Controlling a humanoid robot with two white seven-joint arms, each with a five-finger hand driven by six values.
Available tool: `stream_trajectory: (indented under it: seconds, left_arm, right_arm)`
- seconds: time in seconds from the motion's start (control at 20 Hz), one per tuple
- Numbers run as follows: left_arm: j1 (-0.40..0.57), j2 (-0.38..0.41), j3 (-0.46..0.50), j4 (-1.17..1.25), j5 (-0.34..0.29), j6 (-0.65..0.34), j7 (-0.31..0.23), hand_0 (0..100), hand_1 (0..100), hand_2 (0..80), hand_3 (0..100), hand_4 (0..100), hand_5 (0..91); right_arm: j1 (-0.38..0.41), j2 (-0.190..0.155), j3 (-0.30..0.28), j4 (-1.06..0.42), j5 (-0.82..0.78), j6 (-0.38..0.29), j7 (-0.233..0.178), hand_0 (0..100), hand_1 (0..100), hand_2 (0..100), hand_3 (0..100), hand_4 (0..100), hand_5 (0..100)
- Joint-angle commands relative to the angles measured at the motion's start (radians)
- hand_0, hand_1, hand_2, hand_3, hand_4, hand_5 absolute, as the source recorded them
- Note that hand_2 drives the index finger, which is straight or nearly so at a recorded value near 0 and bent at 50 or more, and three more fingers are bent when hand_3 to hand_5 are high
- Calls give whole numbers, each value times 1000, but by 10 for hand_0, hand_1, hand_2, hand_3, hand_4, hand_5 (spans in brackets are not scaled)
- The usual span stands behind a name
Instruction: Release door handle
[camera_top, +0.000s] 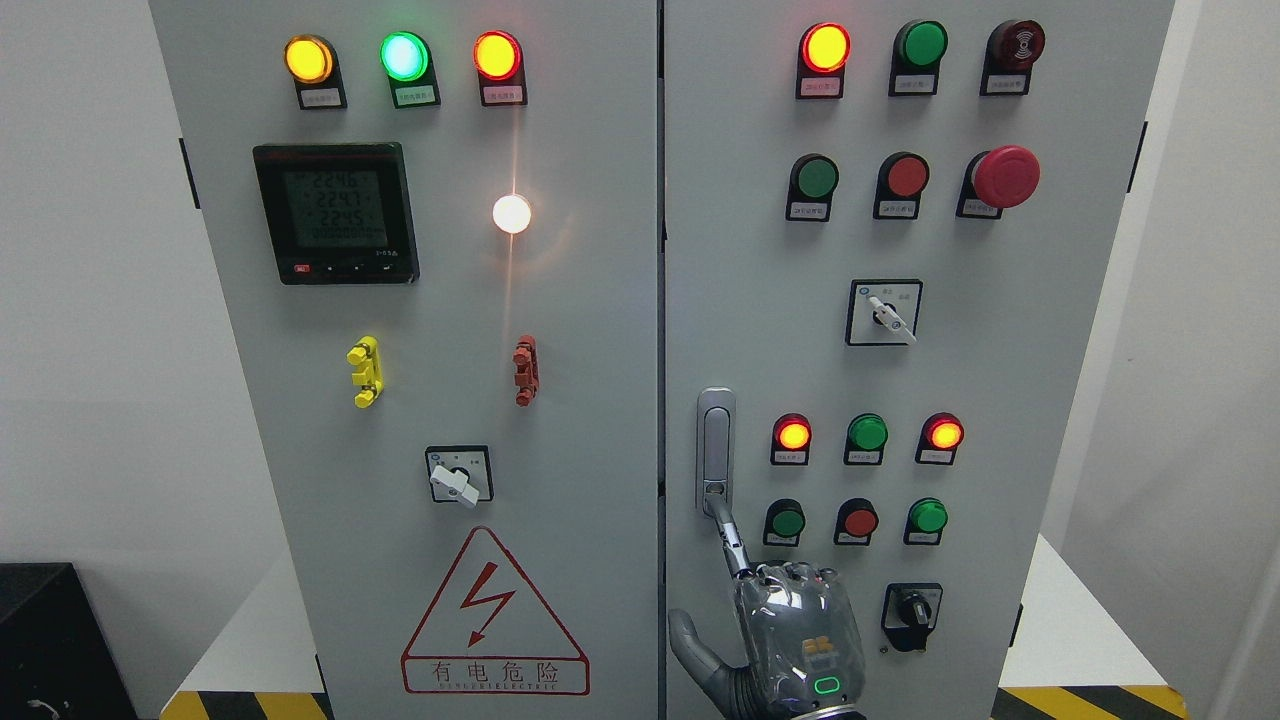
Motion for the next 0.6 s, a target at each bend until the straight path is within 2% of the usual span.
stream_trajectory:
  seconds: [0.0,0.55]
  left_arm:
    - [-26,0,0,29,0,0,0,120,556,0,0,0,0]
    - [-26,0,0,29,0,0,0,120,556,0,0,0,0]
  right_arm:
    - [0,0,0,11,0,3,6,373,265,57,1000,998,1000]
    - [3,-1,1,11,0,11,6,373,266,59,1000,997,1000]
